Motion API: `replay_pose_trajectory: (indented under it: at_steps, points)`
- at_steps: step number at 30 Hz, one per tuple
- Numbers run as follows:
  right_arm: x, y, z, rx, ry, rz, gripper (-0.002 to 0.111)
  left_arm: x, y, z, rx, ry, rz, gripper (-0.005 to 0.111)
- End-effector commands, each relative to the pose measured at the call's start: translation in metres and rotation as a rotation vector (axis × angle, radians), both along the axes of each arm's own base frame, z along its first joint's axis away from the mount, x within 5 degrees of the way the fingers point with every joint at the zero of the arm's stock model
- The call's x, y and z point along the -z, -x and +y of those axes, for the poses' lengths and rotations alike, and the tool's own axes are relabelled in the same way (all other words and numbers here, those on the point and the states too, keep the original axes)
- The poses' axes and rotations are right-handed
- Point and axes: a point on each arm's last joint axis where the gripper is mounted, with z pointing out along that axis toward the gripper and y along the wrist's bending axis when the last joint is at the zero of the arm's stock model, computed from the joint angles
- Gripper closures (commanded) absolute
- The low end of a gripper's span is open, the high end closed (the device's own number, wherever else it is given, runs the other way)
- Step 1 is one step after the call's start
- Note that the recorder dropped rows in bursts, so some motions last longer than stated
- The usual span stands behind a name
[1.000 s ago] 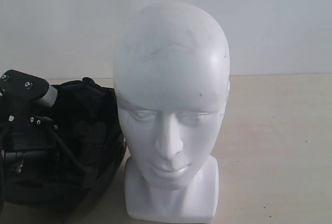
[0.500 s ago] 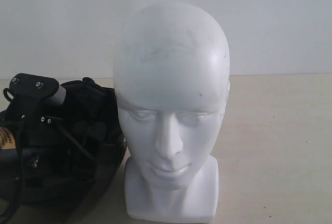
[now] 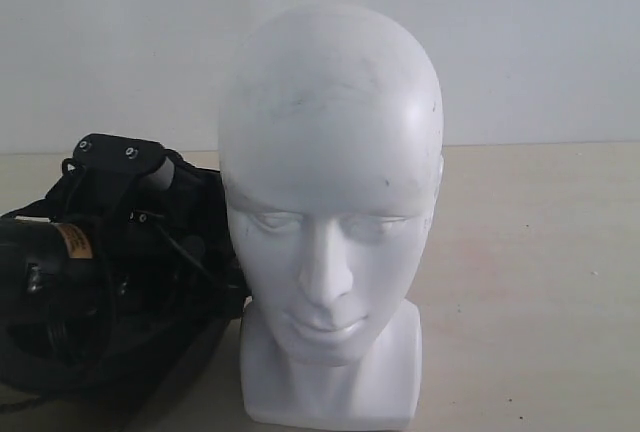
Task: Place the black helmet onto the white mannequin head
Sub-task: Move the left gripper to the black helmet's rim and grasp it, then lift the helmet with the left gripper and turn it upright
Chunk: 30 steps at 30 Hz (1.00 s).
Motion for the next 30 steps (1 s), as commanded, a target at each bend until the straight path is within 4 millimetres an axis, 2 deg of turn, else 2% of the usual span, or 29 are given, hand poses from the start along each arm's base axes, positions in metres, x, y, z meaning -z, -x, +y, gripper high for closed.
replay_pose_trajectory:
  at_steps: [1,10,17,30]
  points:
    - [-0.001,0.0,0.0,-0.003,0.007,-0.01,0.109,0.006,-0.009,-0.007,0.031,-0.032,0.025,0.037]
    - [-0.001,0.0,0.0,-0.003,0.007,-0.01,0.109,0.025,-0.026,-0.013,0.01,-0.044,0.006,0.037]
    - [-0.001,0.0,0.0,-0.003,0.007,-0.01,0.109,0.029,-0.031,0.006,-0.042,-0.061,0.074,0.037]
    - [-0.001,0.0,0.0,-0.003,0.007,-0.01,0.109,0.029,-0.032,0.01,-0.054,-0.062,0.083,0.039]
